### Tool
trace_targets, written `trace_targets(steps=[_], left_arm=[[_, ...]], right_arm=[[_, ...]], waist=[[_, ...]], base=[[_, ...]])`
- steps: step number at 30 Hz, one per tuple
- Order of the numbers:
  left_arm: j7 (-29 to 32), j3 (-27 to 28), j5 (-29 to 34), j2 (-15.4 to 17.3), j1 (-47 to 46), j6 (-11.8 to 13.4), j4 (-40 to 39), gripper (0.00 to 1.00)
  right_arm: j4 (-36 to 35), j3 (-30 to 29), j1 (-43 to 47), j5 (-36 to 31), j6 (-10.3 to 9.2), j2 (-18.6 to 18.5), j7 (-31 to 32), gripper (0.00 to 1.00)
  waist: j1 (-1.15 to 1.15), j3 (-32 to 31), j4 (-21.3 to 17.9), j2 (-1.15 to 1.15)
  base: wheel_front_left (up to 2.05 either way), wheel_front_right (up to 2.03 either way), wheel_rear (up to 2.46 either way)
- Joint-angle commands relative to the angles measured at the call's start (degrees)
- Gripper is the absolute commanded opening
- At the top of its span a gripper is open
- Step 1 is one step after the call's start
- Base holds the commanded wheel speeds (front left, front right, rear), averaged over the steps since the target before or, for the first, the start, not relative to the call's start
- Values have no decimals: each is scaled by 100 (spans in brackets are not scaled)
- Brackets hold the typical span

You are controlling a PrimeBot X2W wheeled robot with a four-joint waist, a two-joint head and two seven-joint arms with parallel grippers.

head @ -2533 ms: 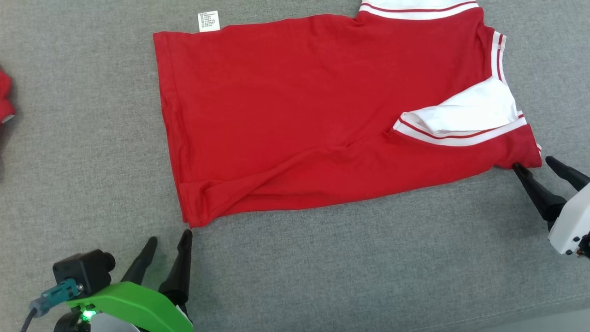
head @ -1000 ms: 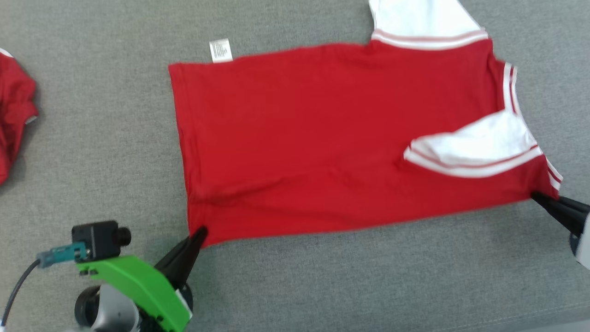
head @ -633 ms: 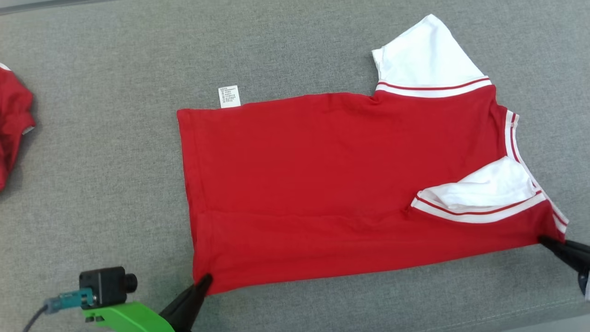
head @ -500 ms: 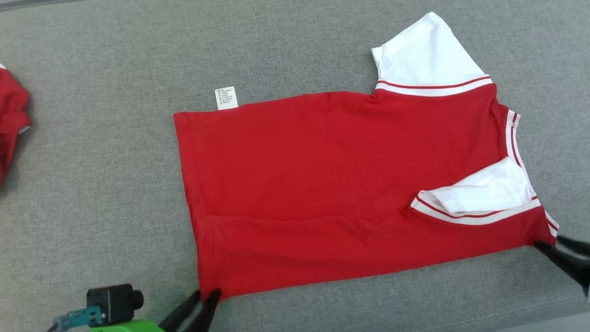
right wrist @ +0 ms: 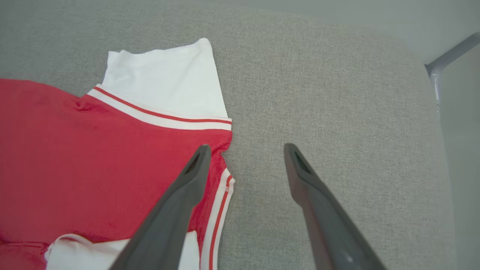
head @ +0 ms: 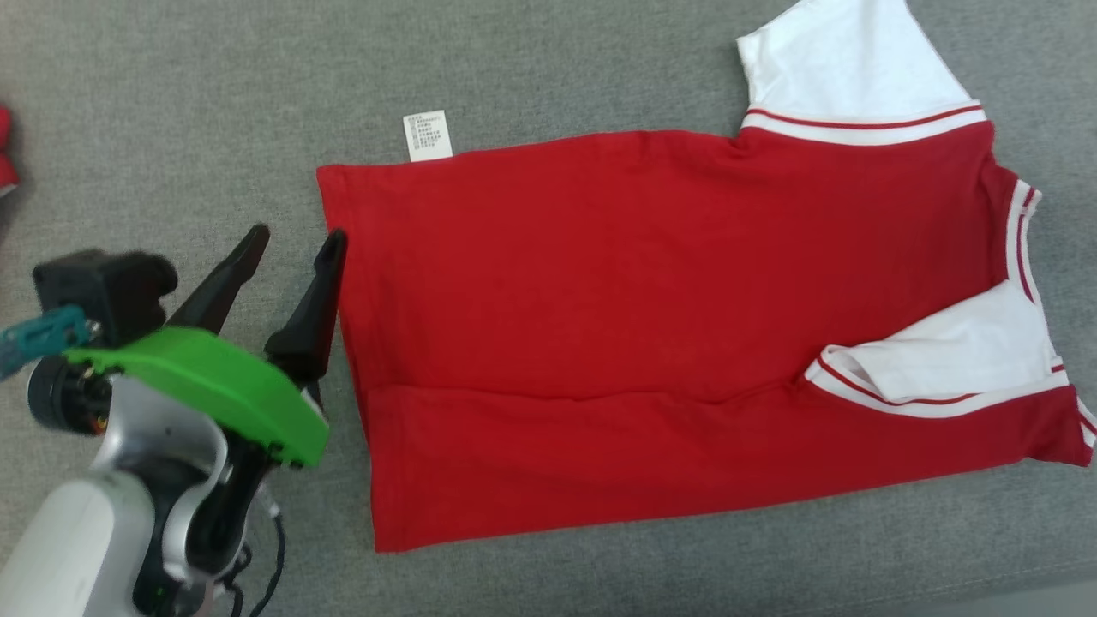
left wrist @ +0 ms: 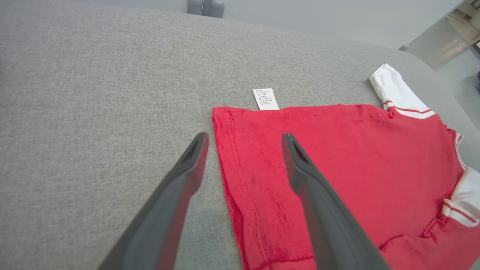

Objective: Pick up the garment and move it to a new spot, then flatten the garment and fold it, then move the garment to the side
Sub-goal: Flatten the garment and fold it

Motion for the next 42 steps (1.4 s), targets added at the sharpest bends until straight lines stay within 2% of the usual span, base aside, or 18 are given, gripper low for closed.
trace_targets(steps=[1, 5, 9, 15, 22, 23, 24, 25, 26, 27, 31, 37, 42], left_arm=[[41, -85, 99, -122, -371, -41, 191, 100], [149, -348, 326, -328, -1367, -156, 967, 100], [200, -557, 412, -456, -1873, -356, 1427, 100], [297, -818, 239, -725, -2169, -599, 1650, 100], [358, -936, 5, -789, -2207, -886, 1695, 100], [367, -940, 5, -774, -2203, -910, 1711, 100], [376, -948, -14, -774, -2197, -925, 1715, 100], [372, -951, -30, -778, -2200, -929, 1716, 47], [338, -921, -60, -796, -2209, -927, 1724, 16], [319, -905, -60, -801, -2219, -913, 1745, 0], [188, -829, -59, -777, -2272, -948, 1832, 0], [-96, -648, 37, -713, -2241, -836, 1976, 0], [-223, -605, -100, -738, -1903, -844, 2083, 0]], right_arm=[[117, 140, -415, -153, 0, 98, 20, 100], [806, 718, -1771, -604, -1, 504, 73, 100], [1554, 1124, -2663, -855, -1, 830, -3, 100], [2363, 1565, -3271, -894, -1, 965, -20, 100], [2690, 2078, -3370, -557, 2, 913, -31, 100], [2710, 2138, -3384, -496, 2, 896, -58, 96], [2719, 2181, -3395, -442, 1, 886, -82, 53], [2682, 2262, -3401, -337, 2, 884, -115, 1], [2658, 2282, -3408, -241, 2, 891, -166, 0], [2630, 2321, -3412, -158, 1, 883, -233, 0], [2647, 2455, -3435, -34, 0, 762, -642, 0], [2741, 2526, -3652, 151, -1, 677, -1198, 0], [2549, 2766, -3300, 406, 0, 579, -1500, 0]], waist=[[0, 605, 406, 0], [0, 989, 584, 0], [0, 1112, 699, 0], [0, 1110, 788, 0], [0, 1018, 748, 0], [0, 996, 733, 0], [0, 981, 724, 0], [0, 966, 715, 0], [0, 955, 709, 0], [0, 937, 705, 0], [0, 798, 703, 0], [0, 480, 628, 0], [0, 70, 529, 0]], base=[[0, 0, 0], [0, 0, 0], [0, 0, 0], [0, 0, 0], [0, 0, 0], [0, 0, 0], [0, 0, 0], [0, 0, 0], [0, 0, 0], [0, 0, 0], [0, 0, 0], [0, 0, 0], [0, 0, 0]])
